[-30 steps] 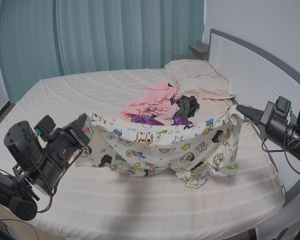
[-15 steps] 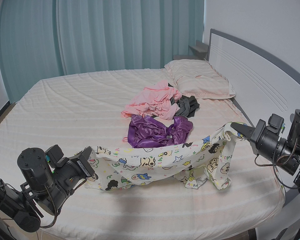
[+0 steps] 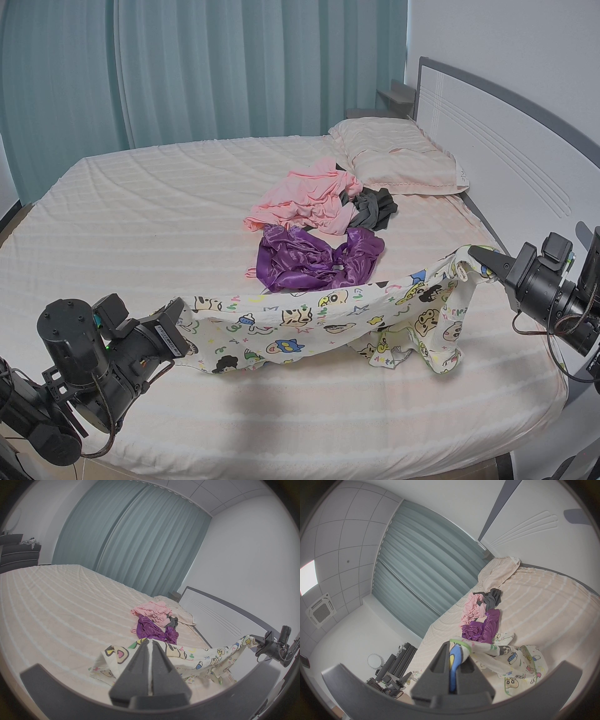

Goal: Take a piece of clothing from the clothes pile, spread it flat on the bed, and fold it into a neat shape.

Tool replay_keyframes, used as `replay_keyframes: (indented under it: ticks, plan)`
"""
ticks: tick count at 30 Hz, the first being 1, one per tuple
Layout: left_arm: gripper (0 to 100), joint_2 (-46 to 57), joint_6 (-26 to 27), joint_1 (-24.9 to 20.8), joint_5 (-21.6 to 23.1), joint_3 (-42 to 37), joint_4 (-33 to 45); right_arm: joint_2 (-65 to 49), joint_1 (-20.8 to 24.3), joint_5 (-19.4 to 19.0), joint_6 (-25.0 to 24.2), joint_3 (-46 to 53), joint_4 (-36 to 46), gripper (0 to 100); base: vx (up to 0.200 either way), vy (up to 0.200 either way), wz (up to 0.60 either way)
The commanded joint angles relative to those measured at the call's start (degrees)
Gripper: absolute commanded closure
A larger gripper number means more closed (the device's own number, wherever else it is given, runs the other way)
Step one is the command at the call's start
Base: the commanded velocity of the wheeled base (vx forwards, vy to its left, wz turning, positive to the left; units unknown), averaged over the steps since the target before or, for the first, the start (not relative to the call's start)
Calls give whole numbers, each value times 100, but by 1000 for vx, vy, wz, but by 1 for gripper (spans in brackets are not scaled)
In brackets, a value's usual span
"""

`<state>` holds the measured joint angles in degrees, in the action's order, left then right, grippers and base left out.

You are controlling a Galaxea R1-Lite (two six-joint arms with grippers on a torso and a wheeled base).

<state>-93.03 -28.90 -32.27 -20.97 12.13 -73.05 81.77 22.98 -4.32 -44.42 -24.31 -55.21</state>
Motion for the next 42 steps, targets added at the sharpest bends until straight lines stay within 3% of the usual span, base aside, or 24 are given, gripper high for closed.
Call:
replay_keyframes:
  ticks: [1,13,26,32,42]
  plan:
    - [100,4,8,1,-4,0,1,-12,-4,1,4,-13,-7,100,0,0,0]
    - [100,4,-36,1,-48,44,-17,-12,5,-25,-5,-4,2,100,0,0,0]
    - [100,-14,25,98,-30,-26,-25,-56,-153,-17,4,-30,-7,100,0,200,0]
    - [100,4,43,124,-303,70,-34,-100,-162,-17,4,-39,-7,100,0,200,0]
    - [100,320,201,133,-311,70,-25,-109,-171,-17,13,-48,-16,100,0,200,0]
